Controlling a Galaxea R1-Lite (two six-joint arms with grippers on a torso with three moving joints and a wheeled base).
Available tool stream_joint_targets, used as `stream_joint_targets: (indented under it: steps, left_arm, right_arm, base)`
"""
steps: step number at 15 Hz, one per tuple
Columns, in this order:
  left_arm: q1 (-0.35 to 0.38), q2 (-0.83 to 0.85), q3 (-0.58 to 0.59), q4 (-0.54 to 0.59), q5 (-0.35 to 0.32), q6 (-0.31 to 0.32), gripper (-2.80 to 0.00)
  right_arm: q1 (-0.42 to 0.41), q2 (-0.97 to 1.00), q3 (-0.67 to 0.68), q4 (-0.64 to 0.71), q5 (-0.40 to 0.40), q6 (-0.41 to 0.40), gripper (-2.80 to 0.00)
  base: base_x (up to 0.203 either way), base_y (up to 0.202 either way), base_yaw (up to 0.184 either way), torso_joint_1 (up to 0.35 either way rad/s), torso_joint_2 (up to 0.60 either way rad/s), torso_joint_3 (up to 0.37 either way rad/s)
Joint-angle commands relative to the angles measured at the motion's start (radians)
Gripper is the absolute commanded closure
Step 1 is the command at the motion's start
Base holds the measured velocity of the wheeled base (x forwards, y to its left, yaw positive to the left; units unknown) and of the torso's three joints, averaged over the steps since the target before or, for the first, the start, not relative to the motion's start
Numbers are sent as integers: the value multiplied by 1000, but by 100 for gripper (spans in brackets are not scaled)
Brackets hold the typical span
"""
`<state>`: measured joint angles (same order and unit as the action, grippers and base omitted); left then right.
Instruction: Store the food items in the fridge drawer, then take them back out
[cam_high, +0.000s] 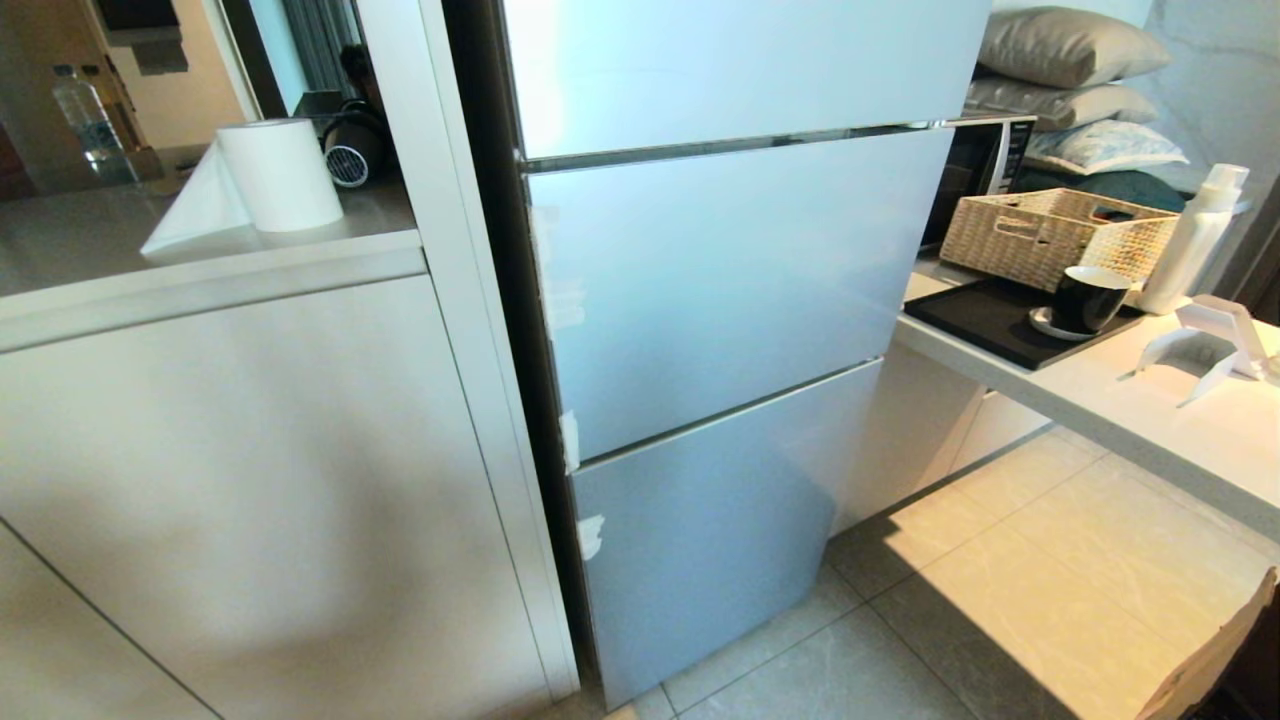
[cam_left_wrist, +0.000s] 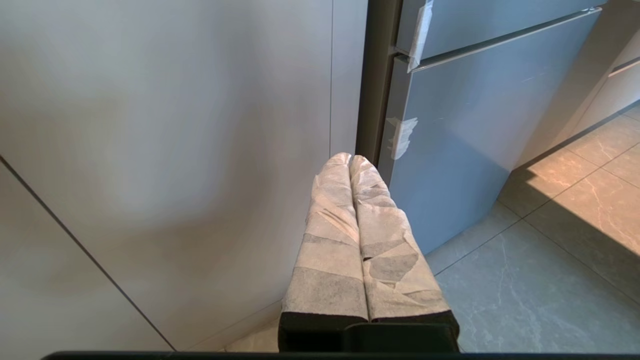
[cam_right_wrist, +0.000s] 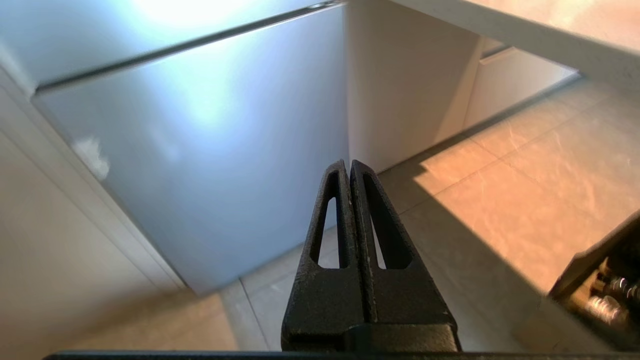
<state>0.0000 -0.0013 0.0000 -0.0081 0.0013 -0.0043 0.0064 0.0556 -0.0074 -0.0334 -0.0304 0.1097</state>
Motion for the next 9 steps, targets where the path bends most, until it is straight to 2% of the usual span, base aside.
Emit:
stream_joint_targets:
  steps: [1, 7, 8, 9]
  left_arm:
    - [0, 0, 2, -1, 0, 0, 0]
    - [0, 1, 2, 0, 0, 0, 0]
    - [0, 1, 2, -1, 0, 0, 0]
    - [0, 1, 2, -1, 0, 0, 0]
  right_arm:
    - [-6, -54, 9, 4, -5, 21, 0]
    - [-8, -54, 9, 4, -5, 37, 0]
    - [-7, -54, 9, 6, -4, 93, 0]
    - [-7, -54, 9, 8, -4, 202, 0]
  base:
    - [0, 0, 0, 0, 0, 0]
    - [0, 0, 0, 0, 0, 0]
    - [0, 0, 0, 0, 0, 0]
    - [0, 0, 0, 0, 0, 0]
